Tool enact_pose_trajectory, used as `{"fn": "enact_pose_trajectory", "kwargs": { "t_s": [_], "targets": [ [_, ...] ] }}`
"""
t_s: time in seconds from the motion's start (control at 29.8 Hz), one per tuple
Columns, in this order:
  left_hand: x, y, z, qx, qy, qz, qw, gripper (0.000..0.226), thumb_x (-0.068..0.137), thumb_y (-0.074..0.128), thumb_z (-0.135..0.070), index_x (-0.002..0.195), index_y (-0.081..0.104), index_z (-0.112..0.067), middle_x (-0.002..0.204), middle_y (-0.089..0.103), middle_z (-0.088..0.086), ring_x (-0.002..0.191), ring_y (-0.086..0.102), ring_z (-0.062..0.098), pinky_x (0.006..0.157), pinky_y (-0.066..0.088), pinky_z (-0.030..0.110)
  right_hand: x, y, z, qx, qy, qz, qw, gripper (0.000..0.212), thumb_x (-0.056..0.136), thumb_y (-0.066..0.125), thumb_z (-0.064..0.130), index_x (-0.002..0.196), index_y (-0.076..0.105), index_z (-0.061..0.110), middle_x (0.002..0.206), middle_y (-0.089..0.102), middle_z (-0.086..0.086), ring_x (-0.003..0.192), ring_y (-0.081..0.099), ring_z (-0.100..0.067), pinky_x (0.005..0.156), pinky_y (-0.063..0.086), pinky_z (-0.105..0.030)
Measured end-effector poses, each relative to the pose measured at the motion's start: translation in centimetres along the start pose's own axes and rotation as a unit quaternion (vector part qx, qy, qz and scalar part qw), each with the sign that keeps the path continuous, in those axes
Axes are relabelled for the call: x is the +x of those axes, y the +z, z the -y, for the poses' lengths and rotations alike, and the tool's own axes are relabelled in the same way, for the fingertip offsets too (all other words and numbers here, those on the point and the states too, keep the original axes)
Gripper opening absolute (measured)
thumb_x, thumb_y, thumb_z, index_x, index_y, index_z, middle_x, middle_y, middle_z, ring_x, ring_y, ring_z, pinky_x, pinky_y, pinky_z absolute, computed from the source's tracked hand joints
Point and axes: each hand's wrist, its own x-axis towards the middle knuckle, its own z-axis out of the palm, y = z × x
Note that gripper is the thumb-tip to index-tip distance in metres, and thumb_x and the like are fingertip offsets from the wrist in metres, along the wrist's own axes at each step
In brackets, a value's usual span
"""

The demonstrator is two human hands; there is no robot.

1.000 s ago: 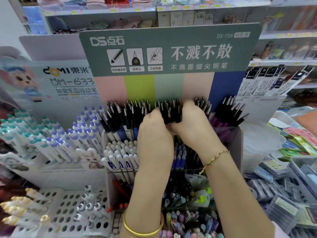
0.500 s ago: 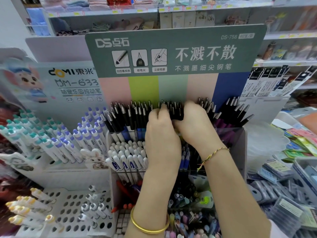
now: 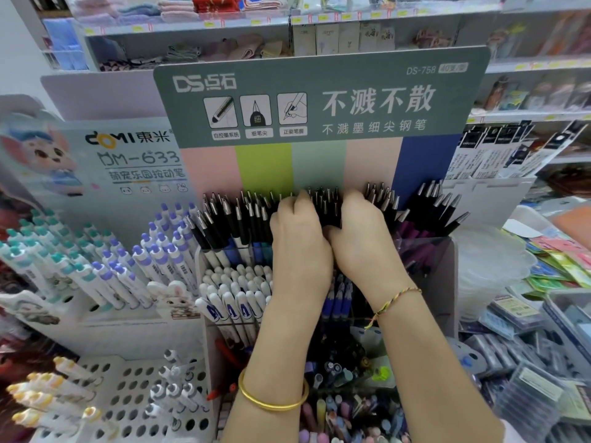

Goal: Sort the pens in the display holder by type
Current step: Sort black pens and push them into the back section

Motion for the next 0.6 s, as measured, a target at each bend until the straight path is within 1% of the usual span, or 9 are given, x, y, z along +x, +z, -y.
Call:
{"fn": "enact_pose_trajectory", "kwargs": {
  "t_s": [0.1, 0.17, 0.27, 0.34, 0.37, 0.44, 0.5, 0.6],
  "targets": [
    [0.3, 0.0, 0.0, -0.014, 0.009, -0.008, 1.000, 0.049, 0.077, 0.042, 0.013, 0.124, 0.053, 0.004, 0.117, 0.052, 0.026, 0.108, 0.047, 0.042, 0.093, 0.039, 0.043, 0.0, 0.2, 0.0, 0.011, 0.004, -0.008, 1.000, 0.019, 0.083, 0.056, 0.000, 0.101, 0.050, 0.000, 0.109, 0.058, -0.021, 0.102, 0.054, -0.038, 0.073, 0.034, -0.031],
    [0.6, -0.3, -0.2, -0.025, 0.019, -0.016, 0.999, 0.049, 0.079, 0.045, 0.012, 0.126, 0.053, 0.002, 0.119, 0.053, 0.025, 0.112, 0.047, 0.041, 0.096, 0.037, 0.039, 0.1, 0.1, 0.1, 0.025, 0.008, -0.025, 0.999, 0.020, 0.084, 0.055, 0.000, 0.103, 0.052, -0.001, 0.110, 0.058, -0.021, 0.102, 0.054, -0.038, 0.075, 0.034, -0.031],
    [1.1, -0.5, -0.2, -0.025, 0.025, -0.017, 0.999, 0.042, 0.083, 0.051, 0.007, 0.124, 0.056, 0.000, 0.117, 0.055, 0.023, 0.111, 0.048, 0.037, 0.091, 0.033, 0.031, -0.1, -0.3, 0.3, 0.034, 0.011, -0.034, 0.999, 0.020, 0.086, 0.054, 0.001, 0.106, 0.051, 0.000, 0.110, 0.059, -0.020, 0.102, 0.055, -0.036, 0.079, 0.038, -0.033],
    [1.0, -0.3, 0.1, -0.023, 0.023, -0.006, 0.999, 0.038, 0.082, 0.054, 0.005, 0.119, 0.059, -0.001, 0.112, 0.057, 0.022, 0.106, 0.050, 0.037, 0.085, 0.033, 0.029, -0.6, -0.2, 0.5, 0.023, 0.007, -0.027, 0.999, 0.015, 0.086, 0.051, -0.001, 0.100, 0.047, 0.002, 0.105, 0.061, -0.020, 0.098, 0.058, -0.037, 0.077, 0.043, -0.036],
    [0.9, -0.2, 0.2, -0.022, 0.020, -0.001, 1.000, 0.037, 0.082, 0.055, 0.005, 0.118, 0.060, -0.001, 0.110, 0.058, 0.022, 0.105, 0.051, 0.037, 0.084, 0.033, 0.030, -0.9, -0.1, 0.5, 0.018, 0.003, -0.031, 0.999, 0.014, 0.086, 0.050, -0.003, 0.096, 0.043, 0.005, 0.103, 0.062, -0.020, 0.096, 0.059, -0.037, 0.075, 0.043, -0.035],
    [0.6, 0.1, 0.4, -0.023, 0.014, -0.006, 1.000, 0.039, 0.081, 0.054, 0.006, 0.120, 0.059, 0.000, 0.111, 0.057, 0.022, 0.106, 0.051, 0.037, 0.084, 0.033, 0.029, -1.0, -0.1, 0.5, 0.008, -0.008, -0.052, 0.999, 0.020, 0.085, 0.052, -0.004, 0.094, 0.039, 0.010, 0.105, 0.059, -0.018, 0.096, 0.058, -0.035, 0.072, 0.039, -0.032],
    [0.5, 0.1, 0.5, -0.008, 0.015, -0.011, 1.000, 0.042, 0.082, 0.053, 0.007, 0.123, 0.057, 0.000, 0.115, 0.056, 0.022, 0.109, 0.049, 0.038, 0.089, 0.034, 0.032, -1.0, -0.3, 0.4, -0.008, -0.027, -0.075, 0.997, 0.027, 0.083, 0.054, -0.006, 0.103, 0.043, 0.008, 0.109, 0.053, -0.016, 0.097, 0.053, -0.035, 0.073, 0.034, -0.029],
    [0.5, 0.2, 0.7, 0.011, 0.028, -0.014, 0.999, 0.044, 0.080, 0.050, 0.010, 0.123, 0.057, 0.000, 0.114, 0.057, 0.023, 0.107, 0.050, 0.041, 0.090, 0.038, 0.038, -1.2, -0.3, 0.4, -0.022, -0.067, -0.097, 0.993, 0.049, 0.079, 0.052, -0.009, 0.125, 0.048, 0.009, 0.109, 0.049, -0.015, 0.098, 0.050, -0.037, 0.083, 0.039, -0.036]
  ]
}}
